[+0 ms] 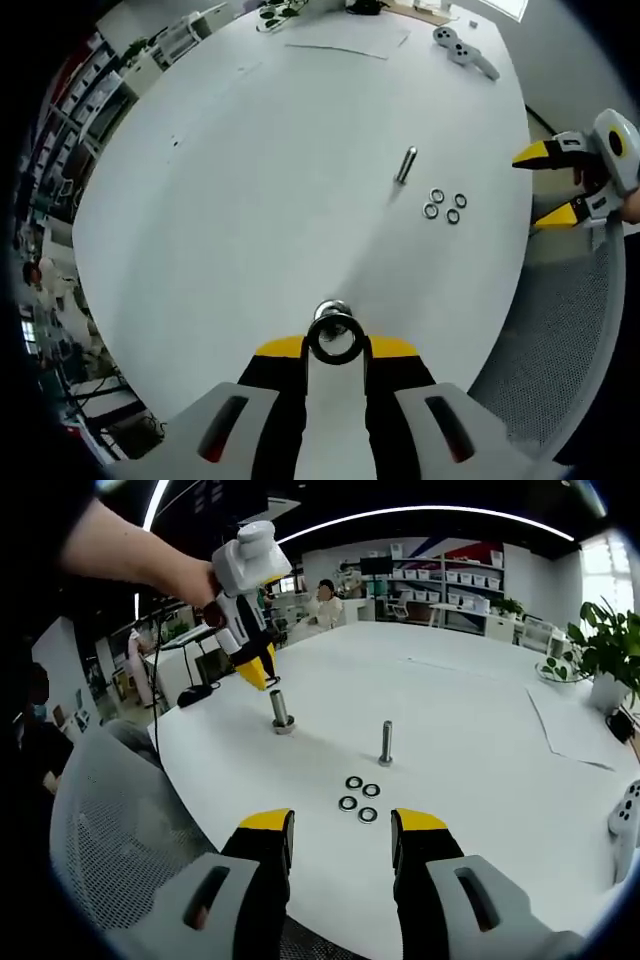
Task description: Place the washer onto the threaded stud by aligning its center hole with the stud, sliding it down to the base, and recovering from edge contact or off-axis alignment until the washer reaches the visible bottom stop.
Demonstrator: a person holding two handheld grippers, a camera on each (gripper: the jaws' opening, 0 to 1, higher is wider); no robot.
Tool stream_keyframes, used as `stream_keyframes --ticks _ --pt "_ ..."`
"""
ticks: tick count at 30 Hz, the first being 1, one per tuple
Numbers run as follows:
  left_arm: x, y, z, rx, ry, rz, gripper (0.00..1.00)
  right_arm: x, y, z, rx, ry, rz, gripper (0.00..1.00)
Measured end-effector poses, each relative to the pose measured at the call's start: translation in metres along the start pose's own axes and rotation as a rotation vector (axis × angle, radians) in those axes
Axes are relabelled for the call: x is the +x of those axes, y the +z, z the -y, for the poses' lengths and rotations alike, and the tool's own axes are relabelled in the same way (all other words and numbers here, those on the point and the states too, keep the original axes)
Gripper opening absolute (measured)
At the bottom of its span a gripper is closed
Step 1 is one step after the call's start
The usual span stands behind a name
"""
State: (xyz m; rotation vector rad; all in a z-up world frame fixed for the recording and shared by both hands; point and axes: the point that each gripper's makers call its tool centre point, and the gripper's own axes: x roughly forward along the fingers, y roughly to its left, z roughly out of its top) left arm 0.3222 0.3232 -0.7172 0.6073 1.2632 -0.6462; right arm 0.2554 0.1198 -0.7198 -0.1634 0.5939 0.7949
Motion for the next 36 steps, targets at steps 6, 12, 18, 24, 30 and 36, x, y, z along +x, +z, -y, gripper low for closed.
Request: stream_keyframes --ticks 6,12,18,24,30,36 --pt "0.008 -0.005 -0.003 0.003 0.004 -0.023 0.18 0.000 0.000 0.000 0.000 0.003 0.001 0.42" --pt "0.011 -0.002 -0.005 0.004 0.006 -0.023 0.19 0.001 0.000 -0.002 -0.004 0.008 -0.001 0.41" --pt "0.014 -0.002 -0.005 0.002 -0.001 -0.032 0.19 0.001 -0.001 -0.002 -0.003 0.009 -0.006 0.41" --pt "0.021 -0.002 -0.003 0.012 -0.003 -0.042 0.19 0.001 -0.001 -0.001 -0.003 0.007 -0.007 0.41" --pt "0.027 -0.003 -0.004 0.008 -0.007 -0.055 0.19 0.001 -0.002 0.000 -0.003 0.005 -0.008 0.41" --pt "0.036 -0.004 -0.002 0.007 -0.010 -0.071 0.19 0.001 -0.002 0.000 -0.006 0.003 -0.011 0.41"
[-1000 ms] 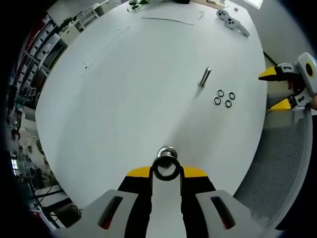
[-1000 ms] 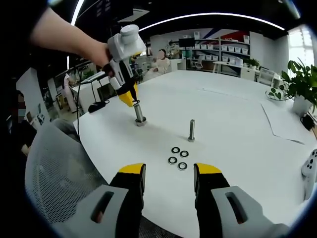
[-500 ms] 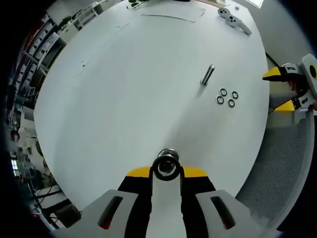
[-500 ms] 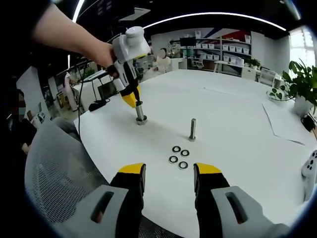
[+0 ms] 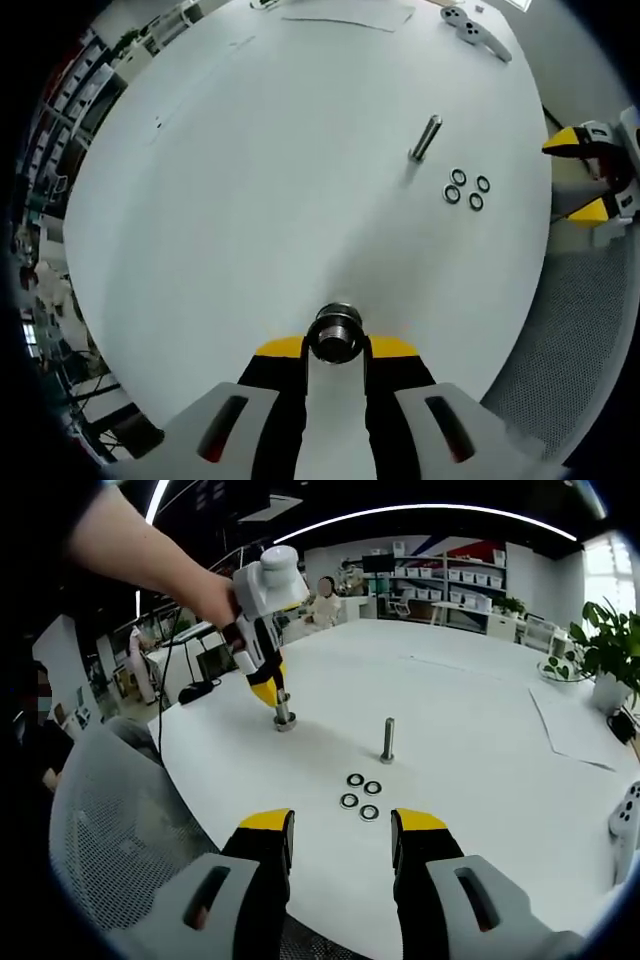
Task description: Place the washer onto the threaded stud by aligning its center hole with the stud, sliding it down to the base, and recovering from edge contact or off-axis alignment until the washer reaches the visible bottom stop.
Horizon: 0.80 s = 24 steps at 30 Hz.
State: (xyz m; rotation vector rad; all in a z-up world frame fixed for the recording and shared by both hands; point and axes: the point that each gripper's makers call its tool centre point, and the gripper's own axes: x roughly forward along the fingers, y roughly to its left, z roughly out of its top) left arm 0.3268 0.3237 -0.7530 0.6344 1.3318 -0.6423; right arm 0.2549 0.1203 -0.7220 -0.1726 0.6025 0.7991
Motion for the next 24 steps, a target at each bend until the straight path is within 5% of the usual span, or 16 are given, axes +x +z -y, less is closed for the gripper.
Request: stream_keyframes --ticks 24 --pt "0.029 -0.003 -0.001 -0.014 -0.024 -0.046 0.19 0.001 -0.003 -0.001 -0.004 -0.001 -0.012 0.41"
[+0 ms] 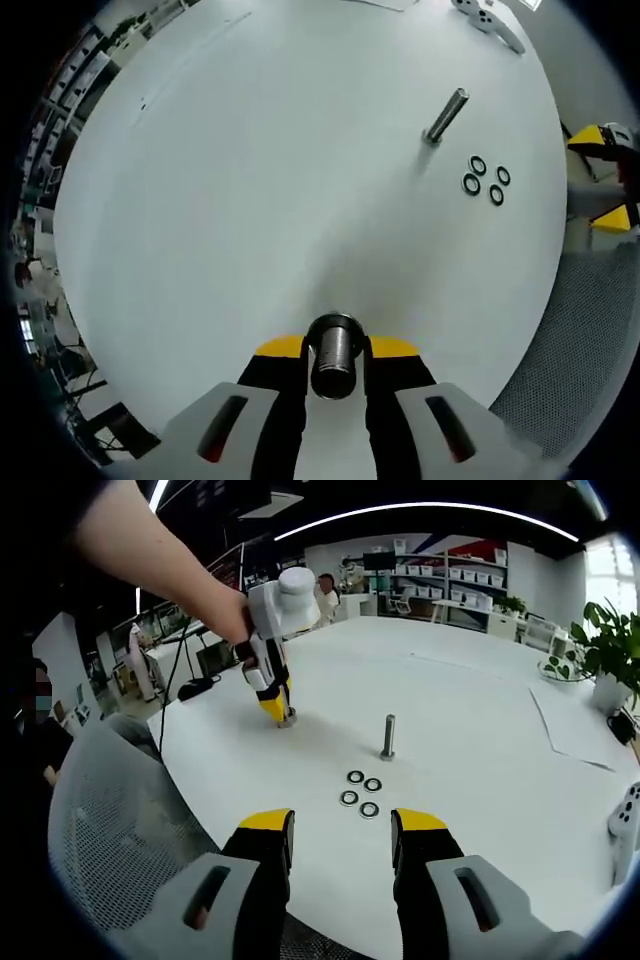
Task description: Place the washer onto the threaded stud by aligning its center hole with the stud, sliding it down to the base, and recovering from edge contact or off-axis alignment until the washer reaches the visible bottom stop.
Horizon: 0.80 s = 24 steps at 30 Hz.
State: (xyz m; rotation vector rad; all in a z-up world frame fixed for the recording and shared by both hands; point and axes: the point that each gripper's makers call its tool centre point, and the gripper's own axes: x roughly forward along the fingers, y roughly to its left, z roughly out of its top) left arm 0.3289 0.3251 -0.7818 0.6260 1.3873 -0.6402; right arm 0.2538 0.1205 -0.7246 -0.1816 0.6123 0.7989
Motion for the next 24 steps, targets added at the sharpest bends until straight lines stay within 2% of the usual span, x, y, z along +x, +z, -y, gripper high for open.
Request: stream_keyframes --ticks 7,11,18,20,24 --pt "0.0006 -0.0003 -0.0003 -0.013 -0.015 0.014 0.20 0.0001 0.0006 0.0009 0.004 -0.003 0.004 0.41" --pt "0.0022 -0.0010 0.0014 0.016 -0.008 0.019 0.22 -0.0004 0.0005 0.0010 0.005 -0.004 0.004 0.41" --pt "0.0043 0.0002 0.0050 -0.022 -0.030 0.035 0.27 -0.0001 -0.0001 0.0012 0.005 -0.005 0.003 0.41" --pt "0.0037 0.0003 0.0053 -0.020 -0.023 0.036 0.32 -0.0001 0.0001 0.0015 0.006 -0.006 0.004 0.41" --pt "0.0056 -0.0004 0.0051 -0.030 -0.030 0.037 0.33 -0.0003 -0.0001 0.0018 0.006 -0.008 0.002 0.41"
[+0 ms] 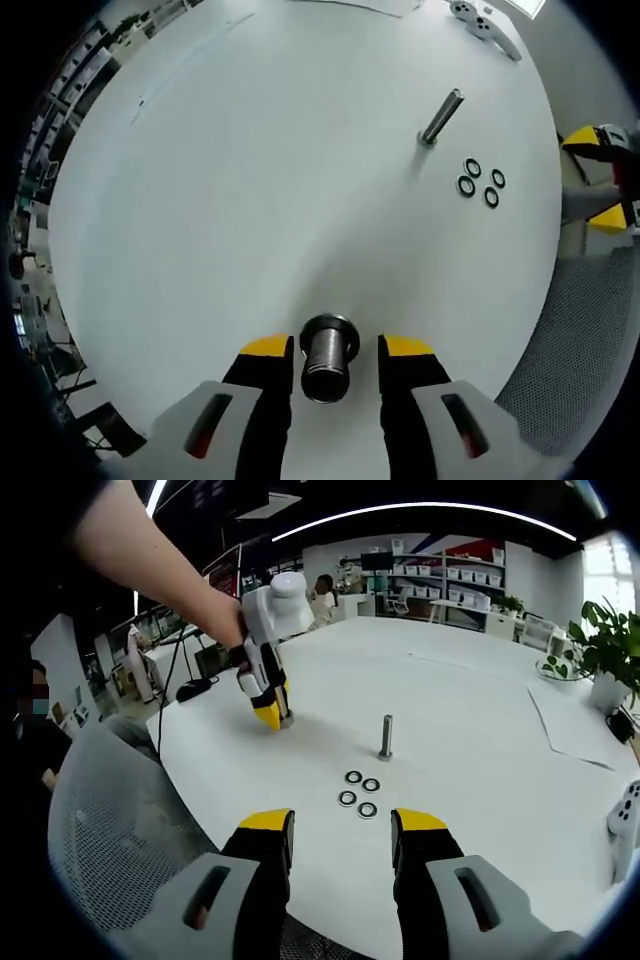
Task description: Place the washer onto the threaded stud by aligning its center hole with the stud, sliding it down to the base, and recovering from edge contact or off-axis alignment until the washer reaches the visible bottom stop.
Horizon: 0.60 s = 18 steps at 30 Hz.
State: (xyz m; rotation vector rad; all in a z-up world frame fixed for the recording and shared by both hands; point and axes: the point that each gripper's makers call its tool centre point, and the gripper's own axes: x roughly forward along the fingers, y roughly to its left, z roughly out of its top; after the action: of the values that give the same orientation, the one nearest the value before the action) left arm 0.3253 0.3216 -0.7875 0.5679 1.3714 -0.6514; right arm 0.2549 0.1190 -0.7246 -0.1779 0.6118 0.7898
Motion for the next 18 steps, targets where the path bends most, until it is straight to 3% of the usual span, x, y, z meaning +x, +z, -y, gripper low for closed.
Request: stream_keyframes --ticks 18 --pt "-0.011 0.005 -0.003 -0.029 0.017 0.064 0.38 0.000 -0.001 0.000 -0.001 -0.004 -0.005 0.41"
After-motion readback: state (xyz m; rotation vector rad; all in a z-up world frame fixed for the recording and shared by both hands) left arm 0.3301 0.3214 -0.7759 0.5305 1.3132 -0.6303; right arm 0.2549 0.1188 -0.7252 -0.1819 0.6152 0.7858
